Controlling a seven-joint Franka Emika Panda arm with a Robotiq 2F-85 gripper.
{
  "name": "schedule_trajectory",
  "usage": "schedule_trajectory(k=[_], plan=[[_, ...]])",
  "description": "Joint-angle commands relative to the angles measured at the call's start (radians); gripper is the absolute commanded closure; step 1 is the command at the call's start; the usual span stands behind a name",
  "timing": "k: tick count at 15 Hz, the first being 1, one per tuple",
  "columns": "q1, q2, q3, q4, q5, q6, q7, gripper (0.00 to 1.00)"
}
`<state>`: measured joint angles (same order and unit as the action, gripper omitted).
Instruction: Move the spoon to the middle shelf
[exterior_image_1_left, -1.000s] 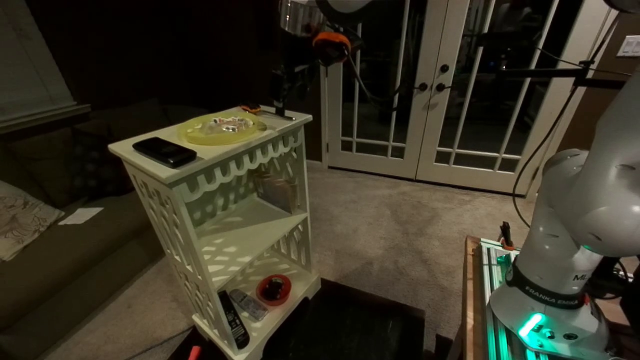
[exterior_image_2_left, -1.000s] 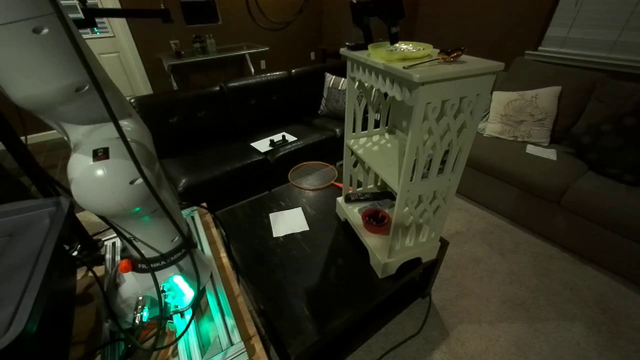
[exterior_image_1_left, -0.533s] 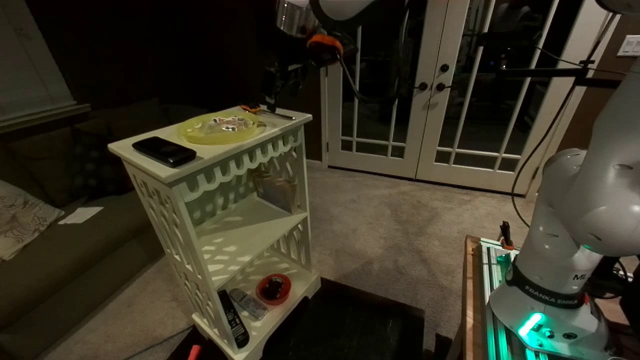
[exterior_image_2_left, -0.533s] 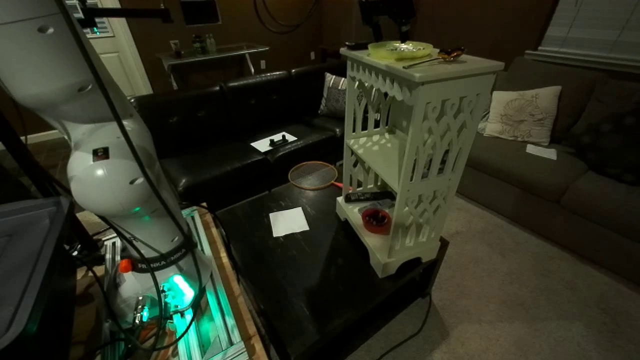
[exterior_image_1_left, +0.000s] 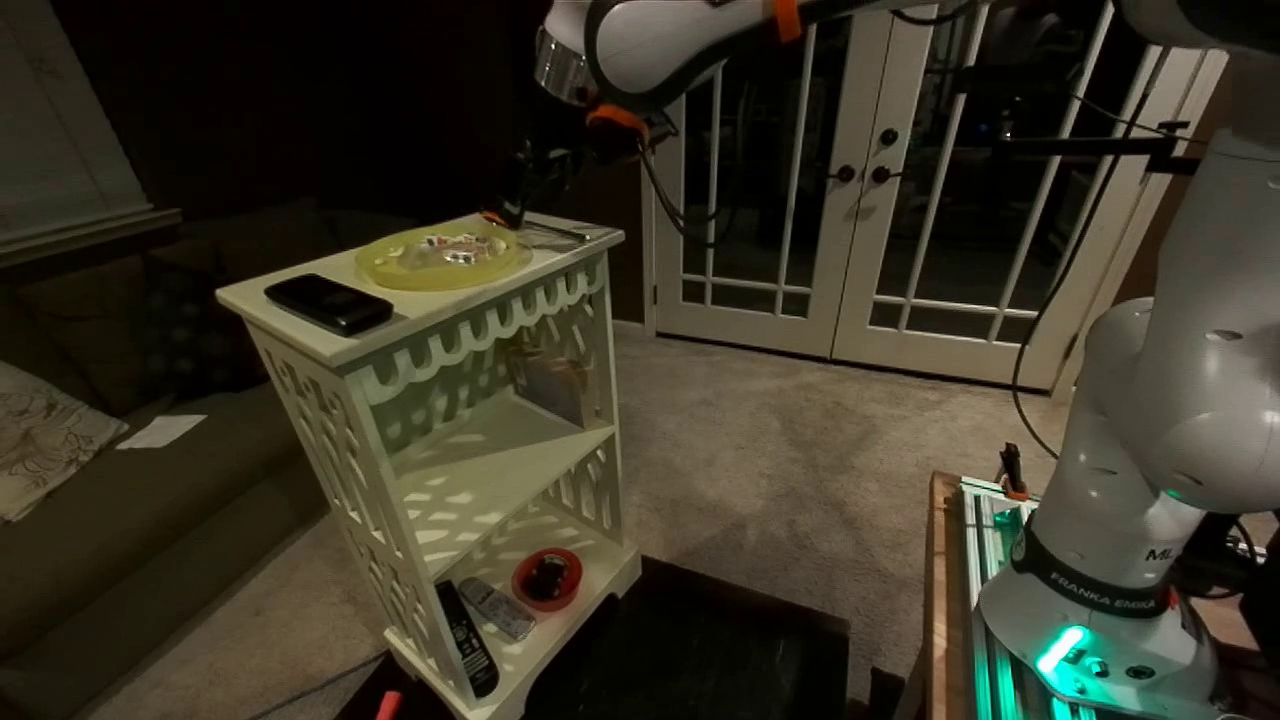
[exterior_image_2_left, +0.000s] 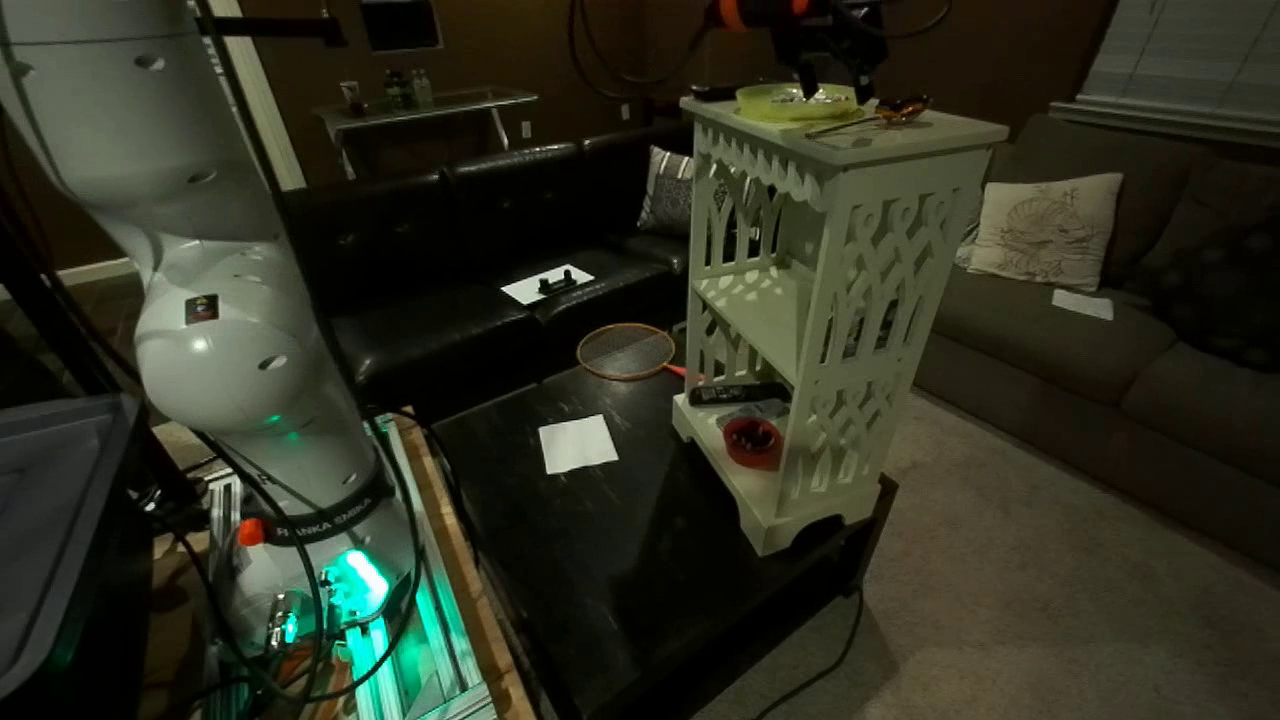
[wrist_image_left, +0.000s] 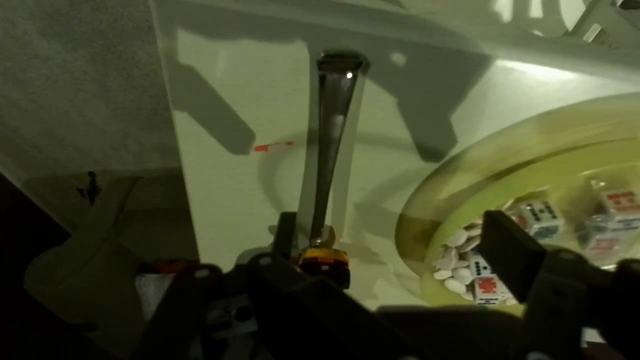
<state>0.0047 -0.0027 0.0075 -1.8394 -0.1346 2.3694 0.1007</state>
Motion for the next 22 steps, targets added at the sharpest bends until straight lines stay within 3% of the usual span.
schedule_trajectory(k=[1, 2, 7, 10, 11, 12, 16, 17, 22], plan=[[-0.01, 0.037, -0.013, 0.048, 0.05, 0.024, -0.068, 0.13], [-0.012, 0.038, -0.017, 0.054, 0.061, 0.021, -0.076, 0.18], [-0.024, 0.031, -0.031, 0.06, 0.058, -0.015, -0.099, 0.24], [-0.024, 0.027, -0.033, 0.051, 0.068, -0.026, -0.116, 0.35], [-0.023, 0.026, -0.032, 0.047, 0.066, -0.031, -0.119, 0.43], [-0.023, 0.025, -0.031, 0.047, 0.066, -0.037, -0.124, 0.39], [-0.024, 0.033, -0.032, 0.052, 0.072, -0.043, -0.136, 0.53], [-0.024, 0.035, -0.032, 0.051, 0.07, -0.042, -0.135, 0.5], [-0.021, 0.052, -0.028, 0.052, 0.077, -0.038, -0.134, 0.54]])
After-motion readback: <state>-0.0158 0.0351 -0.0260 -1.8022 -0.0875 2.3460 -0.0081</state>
